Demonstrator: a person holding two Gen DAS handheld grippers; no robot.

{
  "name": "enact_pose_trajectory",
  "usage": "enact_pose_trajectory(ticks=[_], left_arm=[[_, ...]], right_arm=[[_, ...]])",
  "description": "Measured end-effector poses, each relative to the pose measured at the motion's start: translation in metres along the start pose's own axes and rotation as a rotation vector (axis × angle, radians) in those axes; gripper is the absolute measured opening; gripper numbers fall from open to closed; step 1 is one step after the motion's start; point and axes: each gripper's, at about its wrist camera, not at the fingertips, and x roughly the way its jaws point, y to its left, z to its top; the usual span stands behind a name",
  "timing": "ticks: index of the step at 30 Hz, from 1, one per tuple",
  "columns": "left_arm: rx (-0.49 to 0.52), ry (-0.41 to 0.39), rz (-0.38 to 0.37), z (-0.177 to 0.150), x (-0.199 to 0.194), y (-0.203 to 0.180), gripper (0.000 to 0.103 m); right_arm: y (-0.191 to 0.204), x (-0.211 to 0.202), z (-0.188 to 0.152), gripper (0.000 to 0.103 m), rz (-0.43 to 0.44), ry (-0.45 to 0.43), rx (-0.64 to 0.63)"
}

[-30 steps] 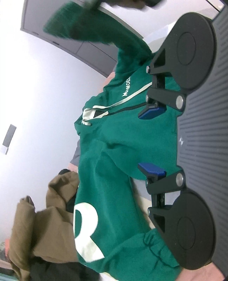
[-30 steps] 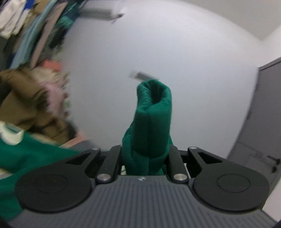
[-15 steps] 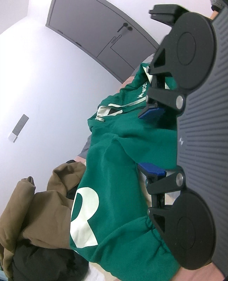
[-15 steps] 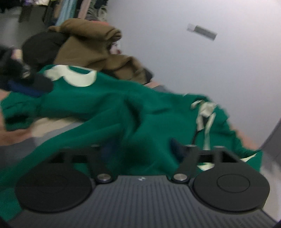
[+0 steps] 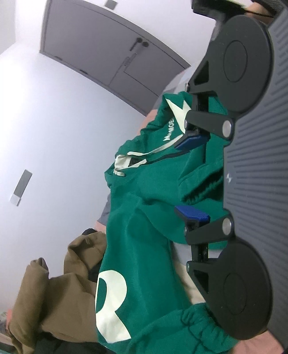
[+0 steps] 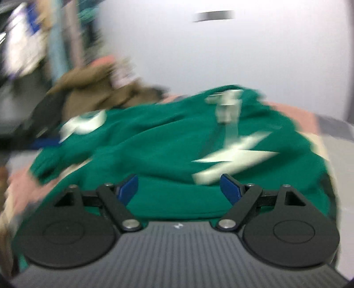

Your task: Fold large clothes

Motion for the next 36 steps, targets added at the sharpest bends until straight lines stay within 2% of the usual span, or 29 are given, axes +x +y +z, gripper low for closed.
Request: enact_pose_trajectory(ticks=[6, 8, 9, 10, 12, 14, 16, 17, 18, 20, 25, 27, 32, 36], left_arm=[[-0.024, 0.039, 0.015, -0.005, 0.027, -0.003, 0.06], [-0.004, 0.042, 0.02, -0.007, 0.035, -0.006, 0.06], [0.01, 0.042, 0.023, -0.008, 0.039, -0.007, 0.06], [0.02, 0.043, 0.024, -0.009, 0.042, -0.008, 0.06], [0.029, 0.047, 0.019, -0.011, 0.05, -0.01, 0.06], [0.032, 0.056, 0.008, -0.012, 0.059, -0.011, 0.06], [0.048, 0.056, 0.014, -0.014, 0.066, -0.014, 0.06], [0.065, 0.052, 0.019, -0.015, 0.069, -0.016, 0.061], [0.078, 0.05, 0.021, -0.016, 0.071, -0.018, 0.061], [0.091, 0.048, 0.017, -0.017, 0.074, -0.021, 0.061], [0.126, 0.042, 0.012, -0.02, 0.082, -0.027, 0.061], [0.13, 0.049, 0.005, -0.022, 0.085, -0.028, 0.061], [0.163, 0.087, 0.017, -0.029, 0.099, -0.033, 0.061], [0.17, 0.089, 0.014, -0.032, 0.1, -0.035, 0.061]], right_arm=[[-0.124, 0.024, -0.023, 0.083, -0.236, -0.05, 0.532], [-0.152, 0.035, -0.035, 0.081, -0.245, -0.067, 0.645], [-0.163, 0.042, -0.038, 0.073, -0.234, -0.075, 0.673], [-0.172, 0.049, -0.039, 0.07, -0.222, -0.08, 0.692], [-0.184, 0.065, -0.036, 0.061, -0.192, -0.082, 0.713], [-0.187, 0.077, -0.028, 0.058, -0.16, -0.091, 0.697], [-0.19, 0.092, -0.015, 0.044, -0.143, -0.08, 0.674], [-0.19, 0.096, -0.008, 0.03, -0.153, -0.075, 0.658], [-0.19, 0.099, -0.001, 0.021, -0.176, -0.09, 0.634], [-0.196, 0.093, 0.009, 0.015, -0.213, -0.163, 0.617], [-0.231, 0.075, 0.005, 0.011, -0.287, -0.303, 0.725], [-0.241, 0.075, -0.007, 0.01, -0.287, -0.319, 0.771], [-0.236, 0.094, -0.023, 0.008, -0.351, -0.252, 0.722], [-0.227, 0.083, -0.016, 0.016, -0.361, -0.214, 0.685]])
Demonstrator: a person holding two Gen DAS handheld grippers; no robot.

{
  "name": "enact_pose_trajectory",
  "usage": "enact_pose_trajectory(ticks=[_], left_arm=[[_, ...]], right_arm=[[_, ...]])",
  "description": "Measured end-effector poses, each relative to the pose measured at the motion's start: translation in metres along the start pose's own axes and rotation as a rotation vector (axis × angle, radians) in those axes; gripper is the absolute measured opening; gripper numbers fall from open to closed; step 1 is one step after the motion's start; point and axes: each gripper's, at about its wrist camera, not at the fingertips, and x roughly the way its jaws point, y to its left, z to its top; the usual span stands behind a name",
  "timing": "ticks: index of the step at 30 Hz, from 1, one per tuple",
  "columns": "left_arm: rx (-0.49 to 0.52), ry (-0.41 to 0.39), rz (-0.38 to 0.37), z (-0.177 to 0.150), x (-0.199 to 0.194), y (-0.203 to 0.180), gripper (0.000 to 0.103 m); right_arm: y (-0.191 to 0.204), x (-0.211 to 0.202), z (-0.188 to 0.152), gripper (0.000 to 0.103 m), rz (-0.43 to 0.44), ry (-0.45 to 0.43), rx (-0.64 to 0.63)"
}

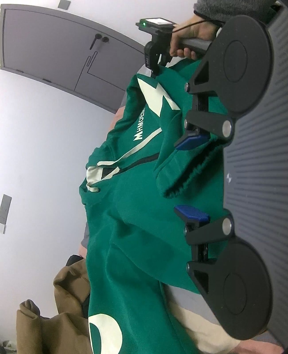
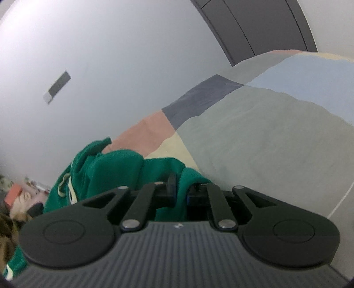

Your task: Fold large clothes

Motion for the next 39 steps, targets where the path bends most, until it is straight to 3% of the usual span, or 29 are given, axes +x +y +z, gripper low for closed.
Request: enact_pose_trajectory(ticks=[1, 3, 5, 10, 16, 19, 20, 21, 25, 28, 30, 35, 39], left_arm=[[-0.007, 0.002, -0.004, 0.0, 0.0, 0.0, 0.061], [-0.027, 0.009, -0.015, 0.0, 0.0, 0.003, 0.061], [-0.061, 0.015, -0.034, -0.001, -0.001, 0.006, 0.061], [-0.113, 0.016, -0.058, 0.001, -0.001, 0.009, 0.061], [-0.185, 0.067, -0.09, -0.005, 0.013, 0.016, 0.061], [-0.231, 0.103, -0.113, -0.009, 0.024, 0.019, 0.06], [-0.243, 0.112, -0.118, -0.01, 0.027, 0.019, 0.059], [-0.257, 0.118, -0.125, -0.011, 0.028, 0.02, 0.059], [-0.293, 0.115, -0.162, -0.009, 0.029, 0.022, 0.059], [-0.313, 0.121, -0.178, -0.011, 0.03, 0.023, 0.052], [-0.319, 0.142, -0.179, -0.012, 0.033, 0.023, 0.039], [-0.337, 0.159, -0.193, -0.014, 0.034, 0.022, 0.015], [-0.32, 0.137, -0.228, -0.009, 0.023, 0.016, 0.013]], right_arm=[[0.004, -0.005, 0.001, 0.019, -0.007, 0.011, -0.027], [0.01, -0.02, 0.001, 0.042, 0.002, 0.015, -0.068], [0.015, -0.039, 0.001, 0.052, 0.016, 0.006, -0.095], [0.032, -0.07, 0.012, 0.054, 0.083, -0.039, -0.156], [0.069, -0.03, 0.032, 0.056, 0.029, 0.033, -0.282], [0.086, 0.001, 0.032, 0.049, -0.028, 0.125, -0.349], [0.091, 0.009, 0.032, 0.032, -0.029, 0.152, -0.366], [0.098, 0.014, 0.032, 0.027, -0.027, 0.166, -0.388], [0.128, 0.022, 0.034, 0.016, 0.044, 0.148, -0.45], [0.148, 0.031, 0.037, 0.014, 0.061, 0.127, -0.46], [0.158, 0.039, 0.034, 0.014, 0.07, 0.115, -0.469], [0.175, 0.069, 0.009, 0.014, -0.024, 0.118, -0.539], [0.166, 0.089, -0.003, 0.014, -0.097, 0.101, -0.516]])
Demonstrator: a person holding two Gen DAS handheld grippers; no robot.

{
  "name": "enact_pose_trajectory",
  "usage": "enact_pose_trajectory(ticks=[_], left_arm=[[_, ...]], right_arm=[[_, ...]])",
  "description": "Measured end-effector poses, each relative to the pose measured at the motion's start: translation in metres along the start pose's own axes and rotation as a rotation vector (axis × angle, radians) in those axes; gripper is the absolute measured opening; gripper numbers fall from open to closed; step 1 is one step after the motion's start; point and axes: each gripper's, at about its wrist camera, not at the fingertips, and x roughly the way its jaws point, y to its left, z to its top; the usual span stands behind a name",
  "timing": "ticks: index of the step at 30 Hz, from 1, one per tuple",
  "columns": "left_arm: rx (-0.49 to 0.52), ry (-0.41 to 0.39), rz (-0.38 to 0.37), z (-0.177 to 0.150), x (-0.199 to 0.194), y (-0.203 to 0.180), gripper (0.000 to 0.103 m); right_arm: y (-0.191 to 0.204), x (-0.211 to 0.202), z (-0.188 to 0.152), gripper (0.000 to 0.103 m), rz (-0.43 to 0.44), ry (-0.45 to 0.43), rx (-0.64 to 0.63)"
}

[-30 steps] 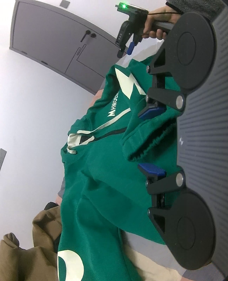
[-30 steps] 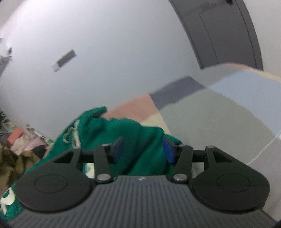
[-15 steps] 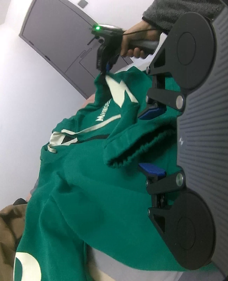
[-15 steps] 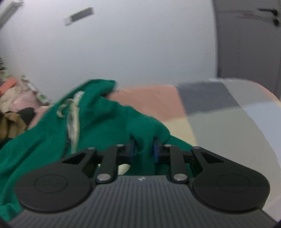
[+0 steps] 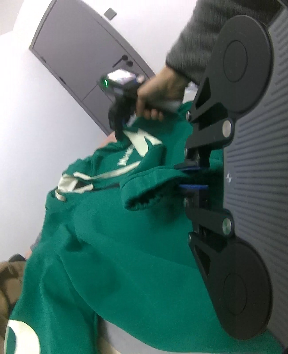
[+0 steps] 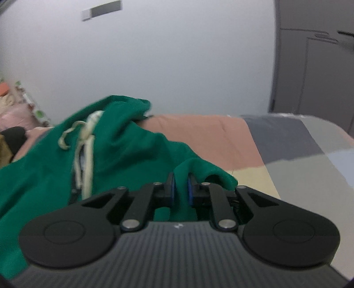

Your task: Fold large clothes

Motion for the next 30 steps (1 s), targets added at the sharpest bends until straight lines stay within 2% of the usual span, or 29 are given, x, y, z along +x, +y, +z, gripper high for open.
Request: enact_pose_trajectory(ticks=[4, 6, 10, 11, 13, 14, 15, 21, 30], left_arm=[[0.063, 0.023, 0.04, -0.002, 0.0, -0.008, 0.013], [0.061, 0.053, 0.068, -0.004, 0.005, -0.003, 0.013], [0.028, 0.064, 0.063, -0.001, 0.004, 0.005, 0.015], [0.031, 0.066, 0.066, 0.001, 0.003, 0.005, 0.016], [0.051, 0.077, 0.09, 0.002, 0.003, 0.003, 0.037], [0.068, 0.088, 0.099, 0.003, 0.004, 0.001, 0.049], [0.086, 0.084, 0.101, 0.003, 0.002, -0.001, 0.052], [0.162, 0.041, 0.142, 0.004, -0.02, -0.011, 0.061], [0.276, -0.083, 0.184, 0.002, -0.074, -0.034, 0.064]], right_arm=[[-0.003, 0.015, -0.017, 0.014, -0.027, 0.0, -0.005], [-0.002, 0.019, -0.023, 0.014, -0.036, -0.007, -0.017], [-0.005, 0.015, -0.028, 0.015, -0.025, -0.04, 0.019], [-0.006, 0.012, -0.027, 0.018, -0.017, -0.045, 0.036], [-0.006, 0.004, -0.026, 0.032, -0.008, -0.057, 0.048], [-0.004, -0.002, -0.026, 0.049, -0.006, -0.067, 0.037], [-0.001, -0.009, -0.027, 0.059, -0.007, -0.075, 0.024], [0.004, -0.063, -0.028, 0.057, 0.076, -0.097, 0.032], [0.022, -0.174, -0.053, 0.057, 0.173, -0.107, -0.001]])
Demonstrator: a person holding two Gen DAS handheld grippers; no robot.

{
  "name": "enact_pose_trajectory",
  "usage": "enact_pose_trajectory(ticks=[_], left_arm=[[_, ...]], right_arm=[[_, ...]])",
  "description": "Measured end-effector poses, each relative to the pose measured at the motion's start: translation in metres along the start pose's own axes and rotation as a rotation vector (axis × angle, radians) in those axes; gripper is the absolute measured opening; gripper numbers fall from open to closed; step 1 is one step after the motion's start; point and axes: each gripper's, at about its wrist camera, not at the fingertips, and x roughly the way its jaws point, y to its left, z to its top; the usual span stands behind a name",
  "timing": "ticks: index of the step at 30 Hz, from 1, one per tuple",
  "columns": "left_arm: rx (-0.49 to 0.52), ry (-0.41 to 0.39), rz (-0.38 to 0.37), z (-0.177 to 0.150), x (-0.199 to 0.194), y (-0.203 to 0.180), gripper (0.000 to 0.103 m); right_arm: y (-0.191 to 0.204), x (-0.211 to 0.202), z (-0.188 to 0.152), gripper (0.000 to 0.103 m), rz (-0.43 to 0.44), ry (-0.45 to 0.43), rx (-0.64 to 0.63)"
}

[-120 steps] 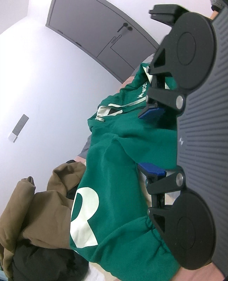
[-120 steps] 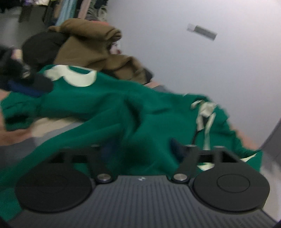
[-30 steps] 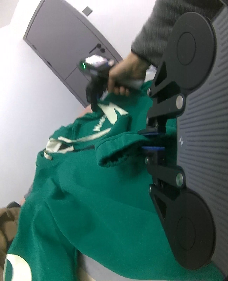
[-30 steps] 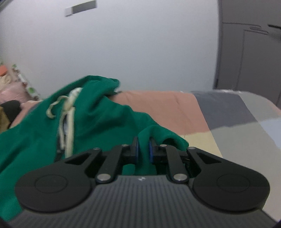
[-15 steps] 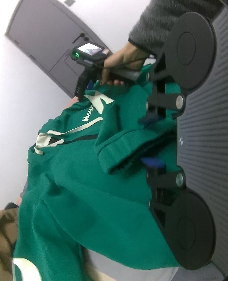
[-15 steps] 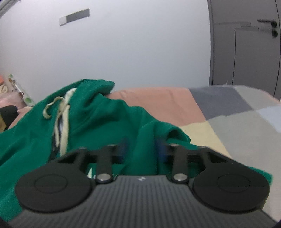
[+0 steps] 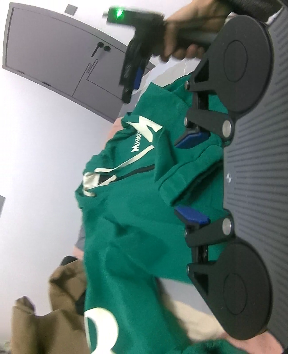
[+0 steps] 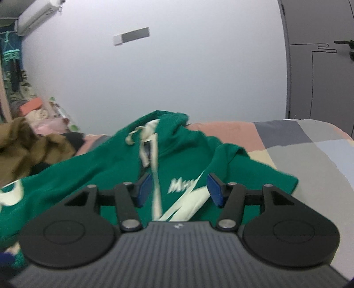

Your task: Fold large clothes

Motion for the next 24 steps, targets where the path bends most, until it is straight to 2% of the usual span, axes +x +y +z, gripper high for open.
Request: enact_pose_trajectory(ticks=[7, 13, 16, 20, 24], left_arm=[[0.047, -0.048, -0.002, -0.01, -0.045, -0.011, 0.064], [0.065, -0.062, 0.015, -0.025, -0.079, -0.02, 0.064], [0.083, -0.079, 0.039, -0.028, -0.091, -0.022, 0.064], [0.049, -0.087, 0.106, -0.026, -0.095, -0.013, 0.069], [0.019, -0.098, 0.221, -0.022, -0.091, -0.001, 0.074]], right_arm=[[0.027, -0.086, -0.028, 0.057, 0.052, -0.009, -0.009], [0.04, -0.14, -0.051, 0.057, 0.075, 0.01, -0.026], [0.047, -0.164, -0.061, 0.057, 0.084, -0.013, -0.045], [0.055, -0.181, -0.075, 0.057, 0.078, -0.01, -0.064], [0.055, -0.187, -0.088, 0.057, 0.072, 0.006, -0.041]])
